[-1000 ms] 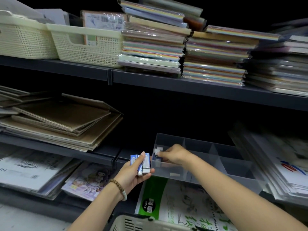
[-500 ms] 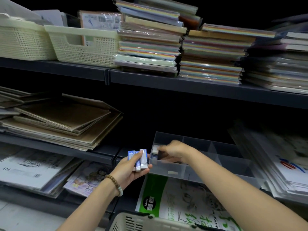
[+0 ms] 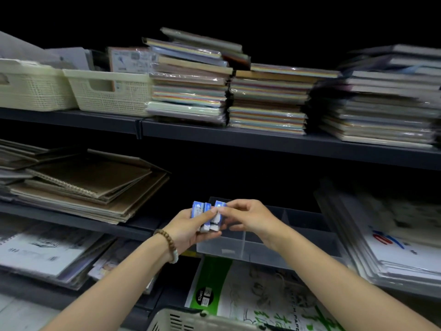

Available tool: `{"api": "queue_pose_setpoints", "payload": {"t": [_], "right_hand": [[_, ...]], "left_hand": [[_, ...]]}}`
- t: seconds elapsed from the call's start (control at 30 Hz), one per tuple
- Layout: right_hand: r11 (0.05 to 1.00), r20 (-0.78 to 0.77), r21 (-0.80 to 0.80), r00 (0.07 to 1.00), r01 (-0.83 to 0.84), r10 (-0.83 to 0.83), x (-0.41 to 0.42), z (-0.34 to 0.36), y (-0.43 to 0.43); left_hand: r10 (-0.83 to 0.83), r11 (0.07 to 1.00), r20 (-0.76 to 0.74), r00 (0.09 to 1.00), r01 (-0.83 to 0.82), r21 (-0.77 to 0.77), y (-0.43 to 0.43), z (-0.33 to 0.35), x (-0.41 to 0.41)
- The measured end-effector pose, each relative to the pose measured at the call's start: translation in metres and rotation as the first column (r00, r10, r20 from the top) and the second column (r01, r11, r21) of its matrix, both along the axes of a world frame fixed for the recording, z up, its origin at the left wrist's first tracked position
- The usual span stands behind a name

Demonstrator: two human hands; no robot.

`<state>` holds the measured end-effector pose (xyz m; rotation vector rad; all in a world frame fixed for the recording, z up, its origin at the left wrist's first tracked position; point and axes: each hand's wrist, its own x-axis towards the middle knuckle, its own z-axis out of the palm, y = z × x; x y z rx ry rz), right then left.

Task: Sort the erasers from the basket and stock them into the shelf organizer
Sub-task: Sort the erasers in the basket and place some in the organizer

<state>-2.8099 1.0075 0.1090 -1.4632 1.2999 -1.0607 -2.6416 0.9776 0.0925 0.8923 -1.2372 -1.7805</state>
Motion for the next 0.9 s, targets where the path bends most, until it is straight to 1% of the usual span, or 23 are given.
{"api": "queue_pose_setpoints", "payload": {"t": [0.1,0.17,0.23,0.27,0.33,0.4,0.5,0.57,0.67,0.73,0.83,0.9], "right_hand": [[0.997,0.057,0.003,0.996,0.071,-0.071,-0.011,0.000,0.006],[0.993,0.131,0.000,0.985,0.116,-0.115,-0.019,0.002,0.010],[0.993,0.184,0.001,0.976,0.122,-0.120,-0.028,0.008,0.014],[0.994,0.179,-0.001,0.978,0.108,-0.106,-0.032,0.011,0.017],[0.997,0.145,-0.005,0.987,0.074,-0.073,-0.038,0.015,0.022],[0.998,0.159,0.008,0.985,0.059,-0.060,-0.040,0.015,0.027],[0.995,0.223,0.058,0.970,0.085,-0.096,-0.041,0.015,0.029],[0.991,0.259,0.083,0.958,0.105,-0.123,-0.042,0.015,0.028],[0.987,0.322,0.140,0.939,0.075,-0.117,-0.040,0.016,0.027],[0.985,0.355,0.156,0.927,0.072,-0.124,-0.036,0.014,0.027],[0.979,0.370,0.101,0.907,0.175,-0.200,-0.034,0.009,0.030],[0.965,0.409,0.081,0.875,0.249,-0.260,-0.035,0.005,0.031]], "left_hand": [[0.015,0.999,-0.020,1.000,-0.015,0.036,0.004,0.004,-0.013],[0.070,0.996,-0.022,0.997,-0.068,0.050,0.006,0.006,-0.020],[0.117,0.991,0.013,0.993,-0.118,0.067,0.008,0.008,-0.027],[0.123,0.989,0.014,0.992,-0.124,0.085,0.008,0.010,-0.031],[0.118,0.981,-0.063,0.991,-0.106,0.161,0.008,0.013,-0.036],[0.107,0.974,-0.160,0.981,-0.071,0.214,0.008,0.016,-0.039],[0.088,0.980,-0.197,0.976,-0.050,0.190,0.009,0.014,-0.042],[0.106,0.979,-0.211,0.972,-0.065,0.193,0.010,0.013,-0.046],[0.149,0.977,-0.187,0.971,-0.116,0.178,0.011,0.011,-0.054],[0.161,0.977,-0.205,0.965,-0.126,0.174,0.011,0.009,-0.060],[0.150,0.982,-0.252,0.956,-0.114,0.151,0.012,0.005,-0.065],[0.134,0.989,-0.238,0.962,-0.114,0.095,0.013,0.002,-0.069]]}}
